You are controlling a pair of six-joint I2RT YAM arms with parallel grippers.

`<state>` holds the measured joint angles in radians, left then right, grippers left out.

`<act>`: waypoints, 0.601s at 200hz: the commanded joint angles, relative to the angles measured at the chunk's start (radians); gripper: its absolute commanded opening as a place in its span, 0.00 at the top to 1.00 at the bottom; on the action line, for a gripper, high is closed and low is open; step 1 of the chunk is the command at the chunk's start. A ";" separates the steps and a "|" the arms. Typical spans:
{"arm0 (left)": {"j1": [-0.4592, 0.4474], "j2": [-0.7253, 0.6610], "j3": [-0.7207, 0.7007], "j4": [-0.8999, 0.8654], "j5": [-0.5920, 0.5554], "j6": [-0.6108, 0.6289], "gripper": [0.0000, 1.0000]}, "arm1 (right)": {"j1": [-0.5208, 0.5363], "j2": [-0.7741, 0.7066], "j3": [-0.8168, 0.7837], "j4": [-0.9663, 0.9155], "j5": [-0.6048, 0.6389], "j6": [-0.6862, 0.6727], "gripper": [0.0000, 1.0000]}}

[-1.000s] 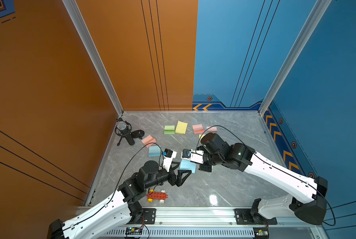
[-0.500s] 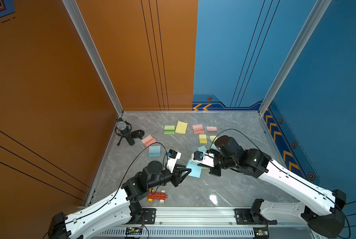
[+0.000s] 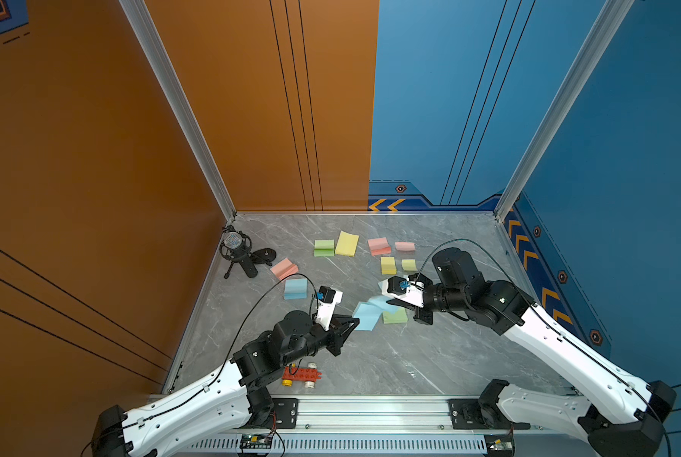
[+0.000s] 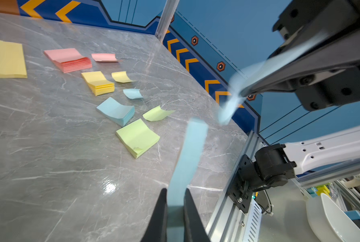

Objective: Tear off pages from different memo pads
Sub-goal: Tear off the paper from the memo pad, then place the paper at the center of the board.

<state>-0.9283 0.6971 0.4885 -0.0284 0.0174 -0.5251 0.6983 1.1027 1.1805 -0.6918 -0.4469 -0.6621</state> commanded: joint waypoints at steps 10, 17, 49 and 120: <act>0.015 -0.057 -0.044 -0.102 -0.156 -0.037 1.00 | -0.108 0.002 0.016 -0.243 0.027 -0.306 1.00; 0.021 -0.069 -0.052 -0.105 -0.163 -0.047 1.00 | -0.121 0.012 -0.002 -0.318 0.039 -0.402 1.00; 0.031 -0.068 -0.061 -0.104 -0.154 -0.100 1.00 | -0.205 0.097 -0.104 -0.354 0.226 -0.583 1.00; 0.010 -0.012 -0.050 -0.087 -0.074 -0.202 1.00 | -0.309 0.391 -0.134 -0.345 0.267 -0.703 1.00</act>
<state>-0.9092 0.6998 0.4374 -0.1249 -0.0879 -0.6910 0.3946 1.4536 1.0458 -0.9905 -0.2077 -1.3029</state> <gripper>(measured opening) 0.128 0.042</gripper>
